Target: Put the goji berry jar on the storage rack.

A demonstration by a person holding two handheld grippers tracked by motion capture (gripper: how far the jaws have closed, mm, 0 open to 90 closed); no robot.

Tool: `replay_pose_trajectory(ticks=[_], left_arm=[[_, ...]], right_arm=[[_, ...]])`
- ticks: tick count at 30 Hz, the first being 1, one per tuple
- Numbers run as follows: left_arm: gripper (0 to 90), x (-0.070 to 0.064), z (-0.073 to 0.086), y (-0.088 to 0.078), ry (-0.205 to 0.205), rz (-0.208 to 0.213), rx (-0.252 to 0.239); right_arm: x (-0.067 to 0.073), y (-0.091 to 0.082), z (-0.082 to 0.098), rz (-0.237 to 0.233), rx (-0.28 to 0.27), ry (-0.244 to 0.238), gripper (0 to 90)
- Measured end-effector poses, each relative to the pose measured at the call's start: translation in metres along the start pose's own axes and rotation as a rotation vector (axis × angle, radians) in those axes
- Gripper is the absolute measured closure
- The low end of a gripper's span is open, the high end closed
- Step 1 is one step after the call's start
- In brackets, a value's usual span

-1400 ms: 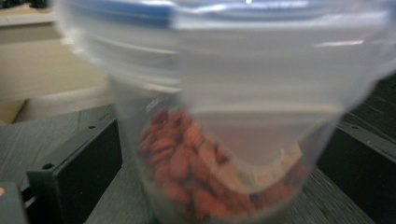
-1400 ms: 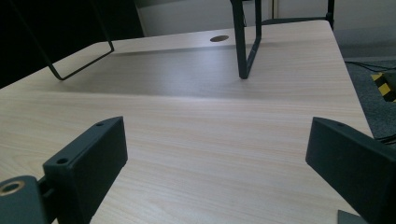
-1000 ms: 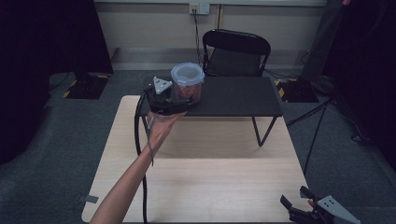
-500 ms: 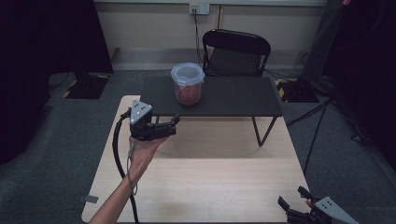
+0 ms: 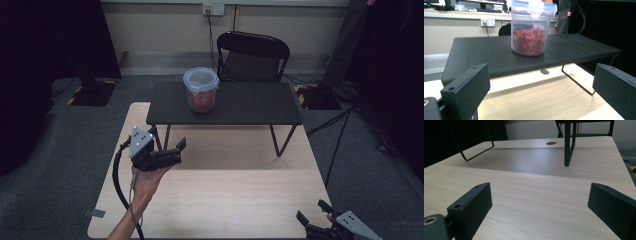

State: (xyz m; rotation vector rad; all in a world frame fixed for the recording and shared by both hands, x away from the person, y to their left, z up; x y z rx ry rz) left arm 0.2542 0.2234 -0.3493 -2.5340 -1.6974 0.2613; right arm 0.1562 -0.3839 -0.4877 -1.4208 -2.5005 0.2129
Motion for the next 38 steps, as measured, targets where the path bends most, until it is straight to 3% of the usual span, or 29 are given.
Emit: replay_pose_trajectory(ticks=[10,12,15,17,19,20,22,38], left_arm=[[1.1,0.024,0.099,-0.034,-0.059,-0.037,-0.014],[1.3,0.03,0.119,-0.042,-0.089,-0.05,-0.018],[2.8,0.036,0.144,-0.052,-0.096,-0.081,-0.004],[1.6,0.039,0.149,-0.054,-0.043,-0.114,0.044],[2.2,0.041,0.153,-0.056,-0.041,-0.122,0.036],[2.2,0.044,0.157,-0.057,-0.065,-0.133,0.024],[2.2,0.046,0.157,-0.057,-0.072,-0.136,0.012],[2.1,0.042,0.156,-0.058,-0.043,-0.134,0.011]], right_arm=[[0.0,0.0,0.0,-0.005,-0.002,-0.009,4.4],[0.0,0.0,0.0,-0.005,-0.002,-0.009,4.4],[0.0,0.0,0.0,-0.005,-0.002,-0.015,4.4],[0.0,0.001,0.0,-0.007,0.001,-0.019,4.4],[0.001,0.002,0.0,-0.012,0.001,-0.02,4.4],[0.002,0.002,-0.001,-0.015,0.004,-0.017,4.4],[0.003,0.003,-0.001,-0.019,0.005,-0.018,4.4],[0.005,0.003,-0.001,-0.022,-0.001,-0.032,4.4]])
Point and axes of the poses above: each handheld gripper's, and its own axes: y roughly forward along the jaws, z roughly out of its underside, x roughly to its left, the point moved 4 cm from there along y, roughly forward along the jaws, and after that the axes turned 3 degrees about -z, right-handed, at the moved point
